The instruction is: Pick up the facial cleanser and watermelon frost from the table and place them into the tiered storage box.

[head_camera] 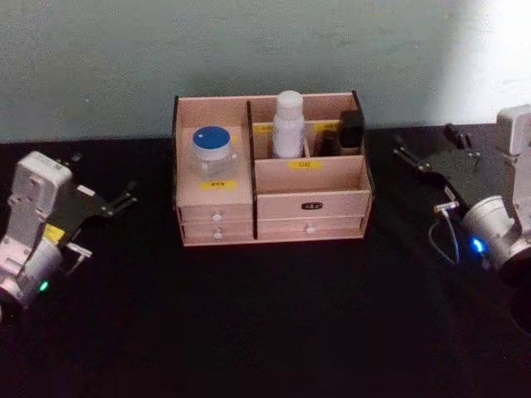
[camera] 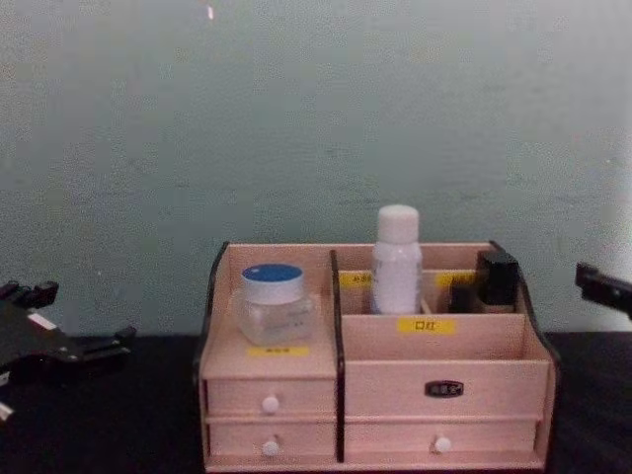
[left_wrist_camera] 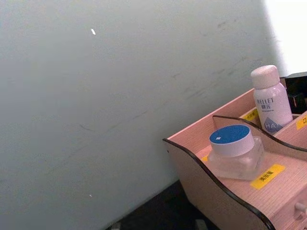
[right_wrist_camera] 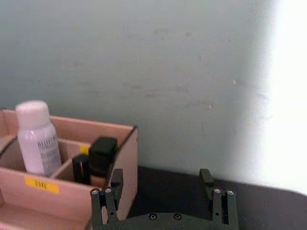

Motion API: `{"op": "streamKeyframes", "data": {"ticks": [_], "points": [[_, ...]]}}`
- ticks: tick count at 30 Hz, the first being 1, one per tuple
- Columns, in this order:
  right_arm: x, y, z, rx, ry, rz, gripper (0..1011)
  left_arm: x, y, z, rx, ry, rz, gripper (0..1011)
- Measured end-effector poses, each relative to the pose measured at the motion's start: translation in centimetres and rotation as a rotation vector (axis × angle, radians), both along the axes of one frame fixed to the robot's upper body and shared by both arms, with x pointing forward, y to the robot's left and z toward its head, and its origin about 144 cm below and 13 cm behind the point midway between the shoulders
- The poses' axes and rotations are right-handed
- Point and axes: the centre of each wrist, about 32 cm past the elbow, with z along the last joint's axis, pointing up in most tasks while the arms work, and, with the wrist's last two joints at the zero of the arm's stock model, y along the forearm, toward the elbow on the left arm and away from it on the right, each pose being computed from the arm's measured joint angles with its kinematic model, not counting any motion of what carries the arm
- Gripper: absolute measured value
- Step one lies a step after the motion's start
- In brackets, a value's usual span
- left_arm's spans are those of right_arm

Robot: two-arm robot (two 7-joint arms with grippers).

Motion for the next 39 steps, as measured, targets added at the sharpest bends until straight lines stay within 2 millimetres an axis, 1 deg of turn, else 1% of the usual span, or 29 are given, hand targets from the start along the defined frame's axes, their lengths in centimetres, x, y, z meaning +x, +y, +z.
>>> {"op": "streamKeyframes", "data": {"ticks": [6, 13, 39], "points": [[-0.2, -0.1, -1.4, -0.006, 0.039, -0.004, 1000, 0.0, 0.0, 0.0, 0.0, 0.0, 0.0, 1001], [0.1, -0.1, -2.1, -0.011, 0.072, 0.003, 1000, 0.0, 0.0, 0.0, 0.0, 0.0, 0.0, 1001], [0.2, 0.0, -2.1, -0.014, 0.08, 0.004, 1000, 0.0, 0.0, 0.0, 0.0, 0.0, 0.0, 1001]]}}
